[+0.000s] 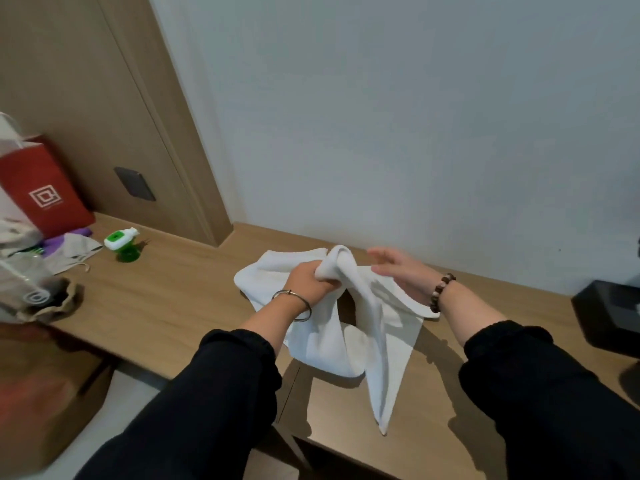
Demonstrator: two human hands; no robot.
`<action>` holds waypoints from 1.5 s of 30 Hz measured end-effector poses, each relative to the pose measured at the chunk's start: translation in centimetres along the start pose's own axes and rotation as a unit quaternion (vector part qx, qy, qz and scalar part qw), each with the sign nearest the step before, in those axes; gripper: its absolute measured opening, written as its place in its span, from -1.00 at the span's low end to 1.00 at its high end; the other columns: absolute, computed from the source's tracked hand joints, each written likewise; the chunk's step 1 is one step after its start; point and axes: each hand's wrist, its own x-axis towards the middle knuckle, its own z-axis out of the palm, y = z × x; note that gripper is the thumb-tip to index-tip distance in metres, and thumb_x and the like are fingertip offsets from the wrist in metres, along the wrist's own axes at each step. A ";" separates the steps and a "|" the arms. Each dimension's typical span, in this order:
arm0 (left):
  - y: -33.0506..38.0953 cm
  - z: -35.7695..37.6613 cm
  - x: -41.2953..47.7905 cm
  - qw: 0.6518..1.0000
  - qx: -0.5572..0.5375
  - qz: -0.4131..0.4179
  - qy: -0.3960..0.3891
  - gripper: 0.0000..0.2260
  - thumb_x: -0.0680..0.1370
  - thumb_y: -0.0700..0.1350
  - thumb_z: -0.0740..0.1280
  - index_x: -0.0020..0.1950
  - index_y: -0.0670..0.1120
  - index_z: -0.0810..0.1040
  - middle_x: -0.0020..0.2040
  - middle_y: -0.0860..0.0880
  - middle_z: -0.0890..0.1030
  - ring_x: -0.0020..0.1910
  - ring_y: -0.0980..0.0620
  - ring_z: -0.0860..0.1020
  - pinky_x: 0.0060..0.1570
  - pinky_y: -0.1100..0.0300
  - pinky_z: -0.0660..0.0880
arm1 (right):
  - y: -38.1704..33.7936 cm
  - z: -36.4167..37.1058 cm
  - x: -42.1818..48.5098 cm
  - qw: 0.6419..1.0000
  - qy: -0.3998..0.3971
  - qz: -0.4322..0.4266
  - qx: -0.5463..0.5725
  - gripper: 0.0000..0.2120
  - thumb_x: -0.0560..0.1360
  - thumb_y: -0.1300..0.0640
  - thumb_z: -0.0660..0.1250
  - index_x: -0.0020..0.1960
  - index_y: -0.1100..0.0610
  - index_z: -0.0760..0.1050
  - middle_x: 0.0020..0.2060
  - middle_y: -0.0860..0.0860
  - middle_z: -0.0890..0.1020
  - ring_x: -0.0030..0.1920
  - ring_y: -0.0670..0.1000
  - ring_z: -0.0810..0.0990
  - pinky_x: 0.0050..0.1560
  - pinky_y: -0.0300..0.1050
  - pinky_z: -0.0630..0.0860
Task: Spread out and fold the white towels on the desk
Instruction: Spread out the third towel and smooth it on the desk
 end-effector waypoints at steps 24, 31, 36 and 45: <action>7.7 -14.8 2.0 0.753 0.462 0.395 0.250 -0.56 0.28 -0.39 0.02 -0.06 -0.25 0.63 -0.27 -0.20 0.57 -0.32 -0.17 0.54 -0.51 0.19 0.34 | -10.2 -2.5 0.6 0.780 0.517 -0.264 -0.233 -0.73 0.33 0.50 0.08 -0.22 0.17 0.41 -0.34 0.05 0.44 -0.29 0.06 0.35 -0.37 -0.10 0.15; 2.6 -10.1 3.9 0.864 0.474 0.094 -0.142 -0.39 0.52 -0.02 0.32 0.51 0.10 0.14 0.52 0.00 0.16 0.49 -0.07 0.11 0.43 0.02 0.14 | -5.5 -3.2 1.5 0.767 0.053 0.102 -0.631 -0.74 0.53 0.29 0.12 0.10 0.21 0.54 0.16 0.13 0.58 0.14 0.16 0.55 0.20 0.01 0.44; -4.5 -6.5 2.8 0.960 0.270 -0.039 -0.065 -0.36 0.56 0.09 0.27 0.54 -0.08 0.08 0.54 -0.10 0.12 0.52 -0.03 0.08 0.45 0.14 0.05 | 0.0 -1.2 3.0 0.803 0.051 0.125 -0.581 -0.54 0.55 0.18 0.13 0.45 0.01 0.25 0.39 0.06 0.34 0.37 0.12 0.32 0.38 0.04 0.19; -12.9 -1.8 4.0 0.954 0.210 -0.193 -0.095 -0.38 0.60 0.04 0.18 0.54 -0.13 -0.03 0.52 -0.16 0.12 0.48 -0.14 0.15 0.41 0.03 0.17 | 6.2 4.1 7.4 0.852 0.033 0.123 -0.507 -0.41 0.60 -0.12 0.05 0.55 -0.07 -0.10 0.54 0.02 -0.05 0.51 0.12 0.05 0.43 0.21 0.05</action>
